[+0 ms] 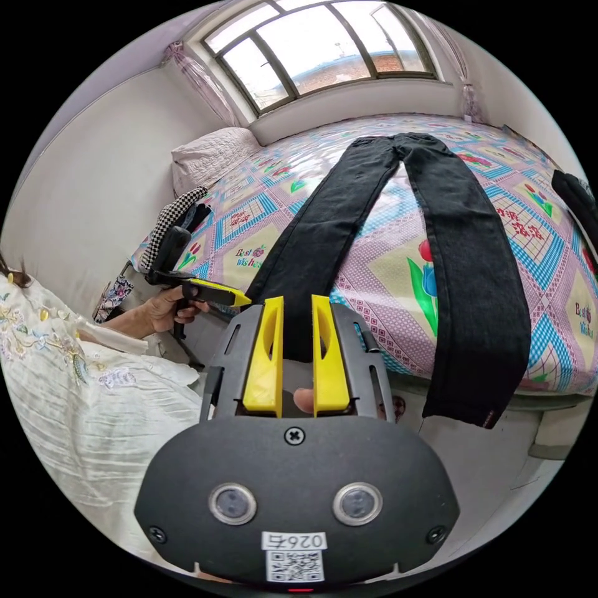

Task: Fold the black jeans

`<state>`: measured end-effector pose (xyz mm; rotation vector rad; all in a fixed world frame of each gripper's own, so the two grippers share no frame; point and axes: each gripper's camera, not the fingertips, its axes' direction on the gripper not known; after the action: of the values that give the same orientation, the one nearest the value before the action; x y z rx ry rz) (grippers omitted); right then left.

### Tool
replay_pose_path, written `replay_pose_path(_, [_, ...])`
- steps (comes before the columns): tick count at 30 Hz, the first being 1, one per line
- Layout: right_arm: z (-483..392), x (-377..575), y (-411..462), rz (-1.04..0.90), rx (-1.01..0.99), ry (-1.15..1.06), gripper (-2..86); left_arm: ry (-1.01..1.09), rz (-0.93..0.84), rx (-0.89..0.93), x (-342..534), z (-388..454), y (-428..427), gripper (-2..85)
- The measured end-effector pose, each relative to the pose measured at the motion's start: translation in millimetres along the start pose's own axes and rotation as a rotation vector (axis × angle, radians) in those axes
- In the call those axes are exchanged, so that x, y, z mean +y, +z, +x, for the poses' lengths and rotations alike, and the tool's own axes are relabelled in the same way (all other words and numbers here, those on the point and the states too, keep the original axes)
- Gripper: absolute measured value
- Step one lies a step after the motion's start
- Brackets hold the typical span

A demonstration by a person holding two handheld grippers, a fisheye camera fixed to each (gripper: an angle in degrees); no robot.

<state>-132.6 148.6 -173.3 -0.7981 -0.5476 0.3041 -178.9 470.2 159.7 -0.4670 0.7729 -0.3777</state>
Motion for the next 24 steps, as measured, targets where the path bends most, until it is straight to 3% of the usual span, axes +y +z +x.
replay_pose_path(8, [20.1, 43.8, -0.5, 0.002, -0.005, 0.039, 3.4, -0.108, 0.042, 0.080, 6.5, -12.1, -31.8, 0.3])
replay_pose_path(15, [-9.0, 47.0, 38.5, -0.050, -0.010, -0.069, 4.3, -0.117, 0.050, 0.115, -1.1, 2.3, -38.8, 0.9])
replay_pose_path(24, [-53.9, 57.4, 103.7, -0.105, 0.039, -0.133, 3.9, -0.141, 0.294, 0.144, 2.9, 5.9, -125.9, -0.2])
